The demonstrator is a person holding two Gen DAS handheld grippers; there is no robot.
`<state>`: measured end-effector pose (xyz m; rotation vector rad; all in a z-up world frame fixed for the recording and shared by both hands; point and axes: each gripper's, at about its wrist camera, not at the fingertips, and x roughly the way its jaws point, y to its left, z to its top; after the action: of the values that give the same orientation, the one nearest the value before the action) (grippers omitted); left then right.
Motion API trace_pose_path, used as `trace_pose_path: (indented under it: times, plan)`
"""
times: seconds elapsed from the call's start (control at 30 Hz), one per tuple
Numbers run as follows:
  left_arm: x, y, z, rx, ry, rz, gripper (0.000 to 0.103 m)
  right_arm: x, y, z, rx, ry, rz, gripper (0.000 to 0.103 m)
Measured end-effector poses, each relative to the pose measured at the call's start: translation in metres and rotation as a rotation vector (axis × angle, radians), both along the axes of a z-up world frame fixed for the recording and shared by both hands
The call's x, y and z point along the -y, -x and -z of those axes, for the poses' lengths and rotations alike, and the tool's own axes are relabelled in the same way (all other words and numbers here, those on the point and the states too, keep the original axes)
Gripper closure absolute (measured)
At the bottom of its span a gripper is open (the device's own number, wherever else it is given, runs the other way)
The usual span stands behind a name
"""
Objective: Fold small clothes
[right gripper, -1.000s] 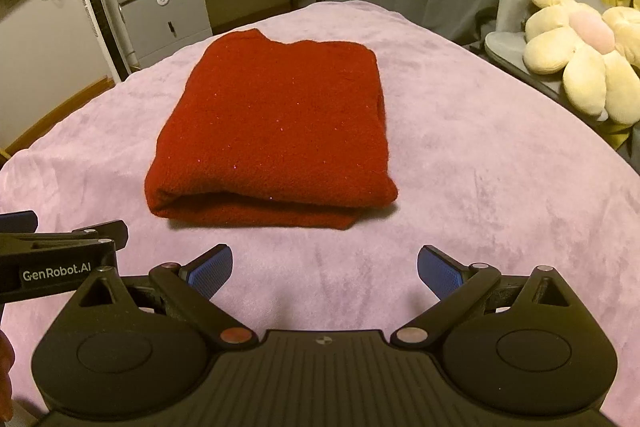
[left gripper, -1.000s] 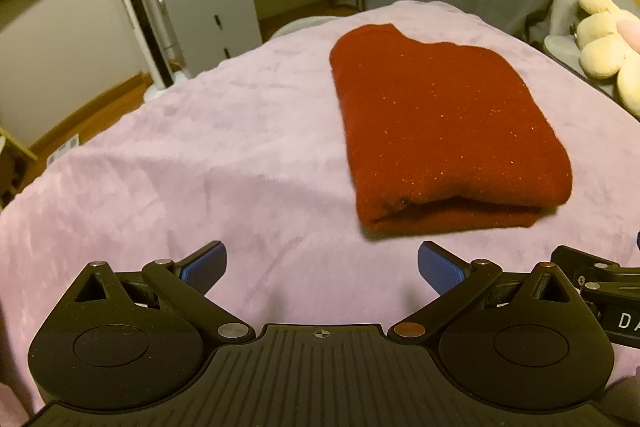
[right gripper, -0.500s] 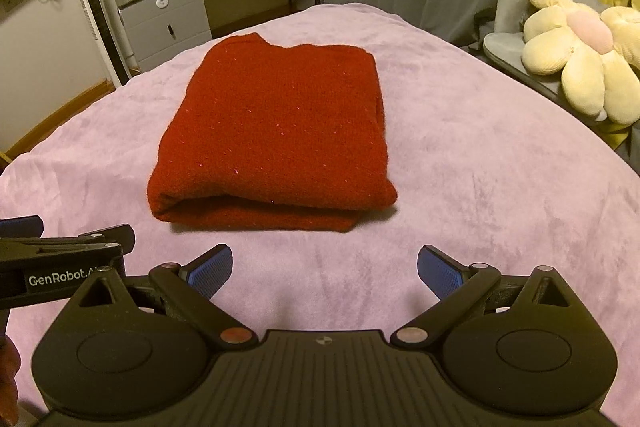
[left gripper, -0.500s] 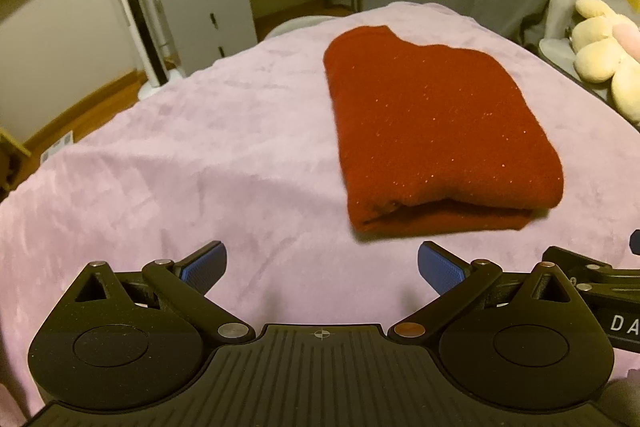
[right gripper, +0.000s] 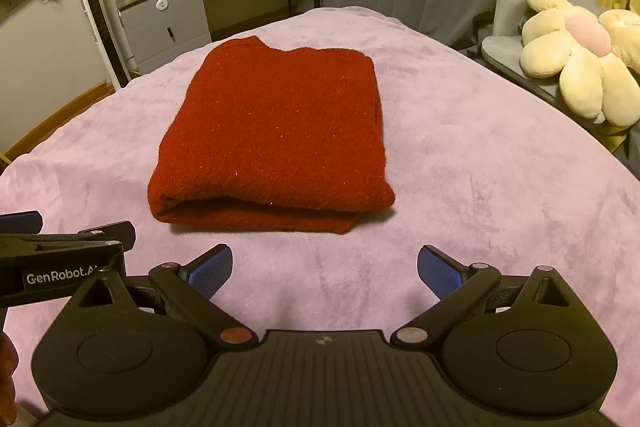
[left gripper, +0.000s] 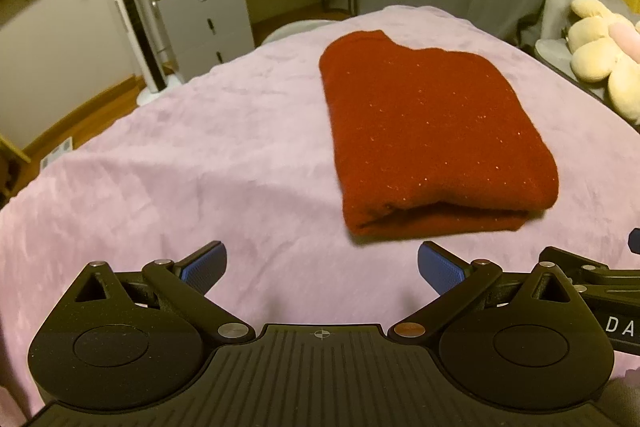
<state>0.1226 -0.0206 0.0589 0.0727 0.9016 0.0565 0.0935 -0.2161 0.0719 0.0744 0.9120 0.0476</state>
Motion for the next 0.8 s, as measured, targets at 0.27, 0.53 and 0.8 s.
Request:
trace_pose_path:
  times: [0.27,0.53,0.8]
  plan:
    - [-0.0001,0.0001,0.0004,0.002,-0.003,0.005,0.000,0.0003,0.0018,-0.0007,0.004,-0.003,0.002,0.004]
    - [-0.0004,0.0016,0.0006,0.007,-0.010,0.013,0.000,0.0021,0.0034,-0.0008,0.010,-0.011,0.015,0.004]
    - [0.0011,0.0015,0.0026,0.000,-0.030,0.016,0.000,0.0025,0.0045,-0.0013,0.013,-0.016,0.018,0.004]
